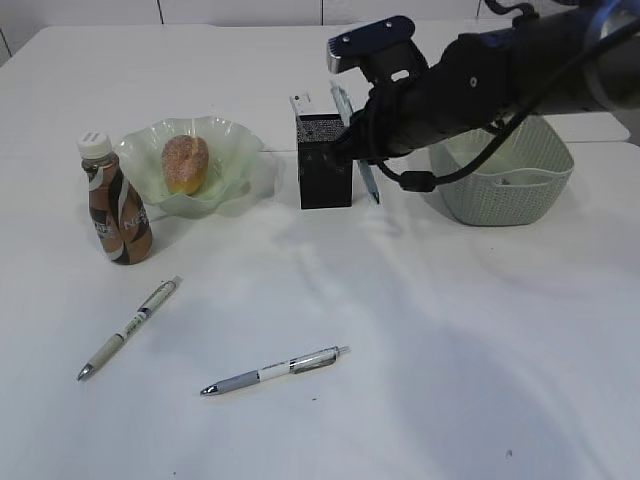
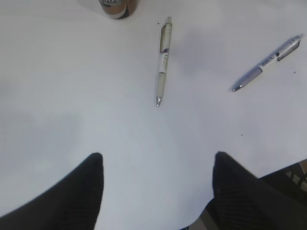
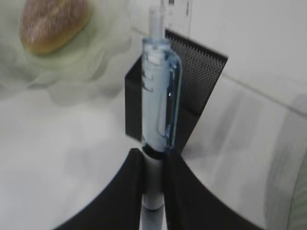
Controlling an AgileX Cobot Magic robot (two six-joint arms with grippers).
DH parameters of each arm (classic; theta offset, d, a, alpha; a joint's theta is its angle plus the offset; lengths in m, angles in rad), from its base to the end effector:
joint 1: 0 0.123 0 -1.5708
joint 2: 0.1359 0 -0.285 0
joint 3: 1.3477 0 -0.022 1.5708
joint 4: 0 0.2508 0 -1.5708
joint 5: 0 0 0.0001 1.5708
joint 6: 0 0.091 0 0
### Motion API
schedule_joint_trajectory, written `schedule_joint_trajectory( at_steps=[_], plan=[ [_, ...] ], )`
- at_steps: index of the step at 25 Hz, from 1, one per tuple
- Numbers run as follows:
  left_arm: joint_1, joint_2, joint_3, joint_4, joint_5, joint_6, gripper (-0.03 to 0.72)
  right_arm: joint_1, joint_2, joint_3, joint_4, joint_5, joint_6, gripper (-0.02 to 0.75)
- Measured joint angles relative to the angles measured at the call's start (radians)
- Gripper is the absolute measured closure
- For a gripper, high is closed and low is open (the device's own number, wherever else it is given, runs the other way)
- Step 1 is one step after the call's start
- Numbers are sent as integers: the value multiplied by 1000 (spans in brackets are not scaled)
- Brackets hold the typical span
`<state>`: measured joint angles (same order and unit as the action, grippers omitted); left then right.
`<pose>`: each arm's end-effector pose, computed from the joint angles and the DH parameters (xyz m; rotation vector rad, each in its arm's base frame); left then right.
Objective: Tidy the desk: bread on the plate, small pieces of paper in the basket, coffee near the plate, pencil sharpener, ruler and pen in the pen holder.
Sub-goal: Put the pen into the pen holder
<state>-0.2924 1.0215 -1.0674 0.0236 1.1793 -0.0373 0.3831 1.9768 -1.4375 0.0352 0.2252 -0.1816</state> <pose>0.1697 -0.0490 0.3603 0.3372 2.5972 -0.0841 0.4200 0.1700 0.2203 -0.5942 2.1716 0.1357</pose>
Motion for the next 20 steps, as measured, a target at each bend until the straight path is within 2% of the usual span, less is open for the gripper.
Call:
schedule_joint_trajectory(
  at_steps=[2,10,16,20],
  plan=[
    [0,0,0,0,-7,0,190,0,0,13,-11,-151,0,633],
    [0,0,0,-2,-59,0,190,0,17,13,-17,-566,0,633],
    [0,0,0,-2,-74,0,197,0,86,13,-19,-721,0,633],
    [0,0,0,-2,-74,0,197,0,126,-39,-19,-738,0,633]
  ],
)
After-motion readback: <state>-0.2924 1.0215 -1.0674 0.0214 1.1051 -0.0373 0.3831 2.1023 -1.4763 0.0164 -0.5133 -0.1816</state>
